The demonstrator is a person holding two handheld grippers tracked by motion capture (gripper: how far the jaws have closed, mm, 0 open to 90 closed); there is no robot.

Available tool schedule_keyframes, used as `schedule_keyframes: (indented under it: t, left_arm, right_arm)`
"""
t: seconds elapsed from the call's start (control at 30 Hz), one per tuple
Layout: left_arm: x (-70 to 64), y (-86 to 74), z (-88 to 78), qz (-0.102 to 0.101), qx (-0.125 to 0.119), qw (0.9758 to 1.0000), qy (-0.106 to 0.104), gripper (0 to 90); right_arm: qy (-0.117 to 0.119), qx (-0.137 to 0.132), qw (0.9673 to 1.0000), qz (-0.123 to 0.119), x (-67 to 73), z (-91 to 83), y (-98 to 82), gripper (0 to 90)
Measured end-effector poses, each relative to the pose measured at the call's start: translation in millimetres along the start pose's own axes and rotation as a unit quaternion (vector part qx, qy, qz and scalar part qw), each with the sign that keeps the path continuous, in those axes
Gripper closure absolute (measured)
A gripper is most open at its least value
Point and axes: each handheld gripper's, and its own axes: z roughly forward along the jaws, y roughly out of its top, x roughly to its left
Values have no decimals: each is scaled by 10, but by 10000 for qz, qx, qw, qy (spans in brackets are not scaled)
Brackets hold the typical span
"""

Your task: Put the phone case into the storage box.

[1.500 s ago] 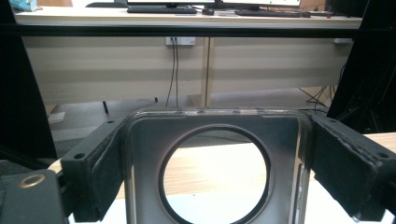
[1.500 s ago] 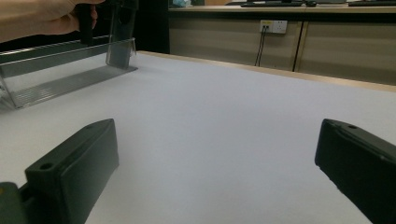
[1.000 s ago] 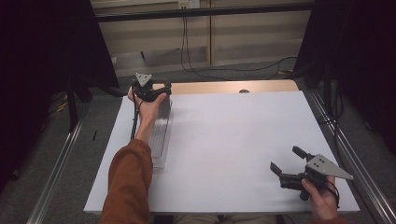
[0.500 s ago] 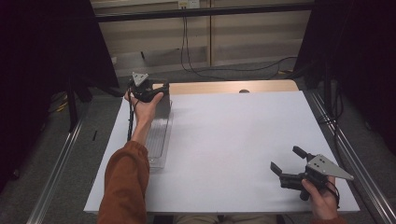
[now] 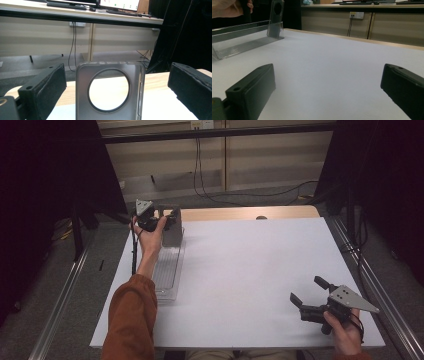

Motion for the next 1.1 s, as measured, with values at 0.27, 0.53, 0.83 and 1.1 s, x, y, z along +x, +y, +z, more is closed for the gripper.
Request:
schedule_keyframes:
  t: [0.27, 0.53, 0.83, 1.1]
  left_arm:
    - [79, 9, -85, -125, 6, 9999, -104, 29]
    - [94, 12, -169, -29, 94, 9997, -234, 39]
    - [86, 23, -193, 49, 69, 9991, -405, 46]
    - [33, 17, -279, 185, -31, 9982, -576, 40]
  right_arm:
    - [16, 9, 10000, -27, -3, -1, 0, 0]
    - [10, 4, 10000, -25, -20, -9, -7, 0]
    - [-5, 9, 10000, -13, -31, -7, -11, 0]
    - [-13, 5, 10000, -18, -28, 1, -8, 0]
